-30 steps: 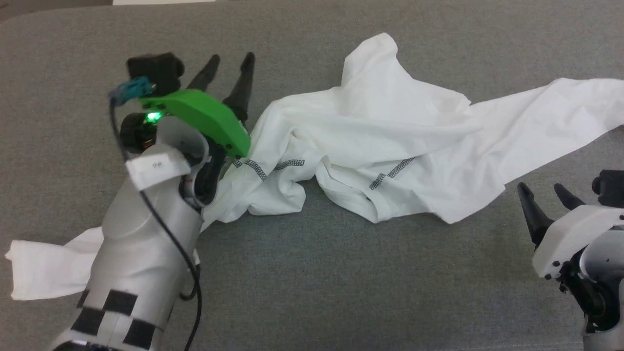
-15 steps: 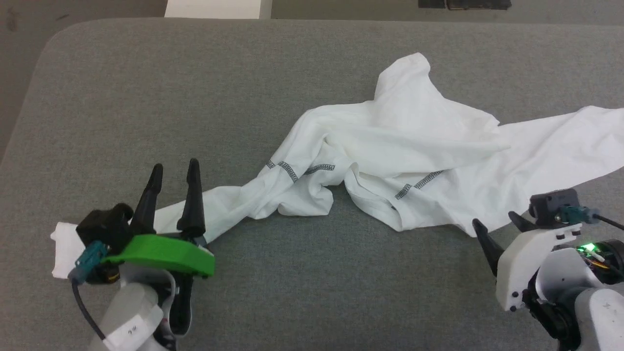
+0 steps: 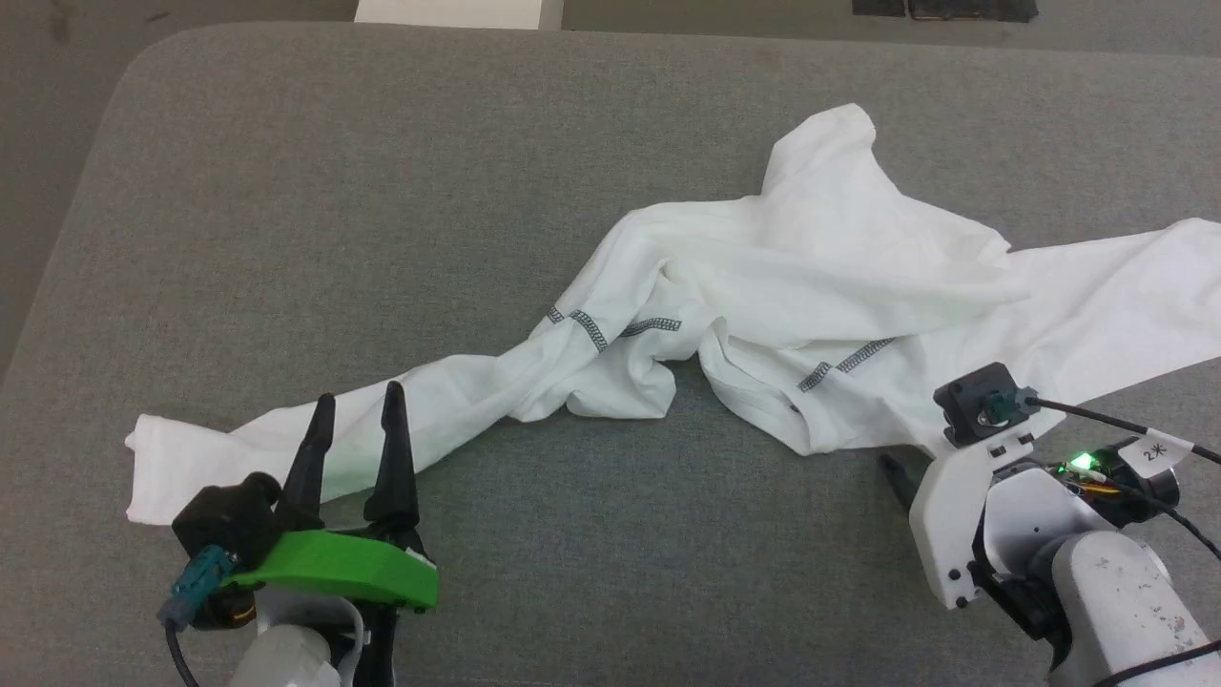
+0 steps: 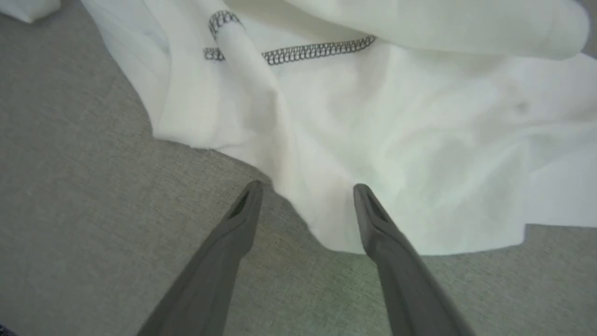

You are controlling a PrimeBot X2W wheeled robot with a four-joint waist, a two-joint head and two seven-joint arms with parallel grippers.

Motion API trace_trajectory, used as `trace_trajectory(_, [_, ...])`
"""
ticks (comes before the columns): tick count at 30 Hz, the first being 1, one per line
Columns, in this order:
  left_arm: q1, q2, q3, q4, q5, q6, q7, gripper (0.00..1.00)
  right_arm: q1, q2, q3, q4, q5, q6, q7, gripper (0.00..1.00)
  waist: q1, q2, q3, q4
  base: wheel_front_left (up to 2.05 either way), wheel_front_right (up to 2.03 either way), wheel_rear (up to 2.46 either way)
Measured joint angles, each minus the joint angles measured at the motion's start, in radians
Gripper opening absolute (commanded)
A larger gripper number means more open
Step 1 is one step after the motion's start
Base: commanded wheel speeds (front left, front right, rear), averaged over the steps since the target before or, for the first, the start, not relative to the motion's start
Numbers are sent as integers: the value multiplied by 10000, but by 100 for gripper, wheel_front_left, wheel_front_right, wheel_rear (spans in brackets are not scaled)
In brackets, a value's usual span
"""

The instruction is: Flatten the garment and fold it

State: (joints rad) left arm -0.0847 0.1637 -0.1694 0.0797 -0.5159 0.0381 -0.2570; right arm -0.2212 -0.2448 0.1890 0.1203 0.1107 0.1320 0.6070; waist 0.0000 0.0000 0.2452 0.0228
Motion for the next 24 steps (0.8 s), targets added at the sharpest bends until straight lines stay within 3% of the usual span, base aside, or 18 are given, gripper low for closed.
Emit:
trace_trajectory(1, [-2,-6,-4,2,10,-33,0,100,-46,0,0,100,-48,0,-4,100,0,0,16,36,0,0,0])
trace_trajectory(3, [-7,-10,-2,21,48,-75,0,100,-104,10,-42,314,-69,0,-21,17,0,0,59,112,0,0,0])
trace_trajectory(4, [-12,-15,-10,35,58,-96,0,100,-117,12,-58,353,-113,0,-123,0,0,0,75,142,0,0,0])
trace_trajectory(11, [-46,-6,-291,136,174,-313,67,100,-145,-48,-347,376,31,0,-188,0,0,0,-8,166,0,0,0])
trace_trajectory(14, [-245,42,-715,61,284,-625,525,100,-140,-161,-725,169,180,0,-171,0,0,0,-101,127,0,0,0])
trace_trajectory(15, [-508,138,-1195,-36,330,-959,1129,100,-126,-238,-961,29,230,0,-127,0,0,0,-157,99,0,0,0])
trace_trajectory(18, [-1166,405,-2274,-96,341,-1369,2754,100,-68,-293,-1214,-209,230,0,-25,0,0,0,-202,72,0,0,0])
trace_trajectory(24, [-3018,1022,-4201,345,316,-1609,6253,100,-14,-194,-1283,-533,282,0,107,0,0,0,-55,95,0,0,0])
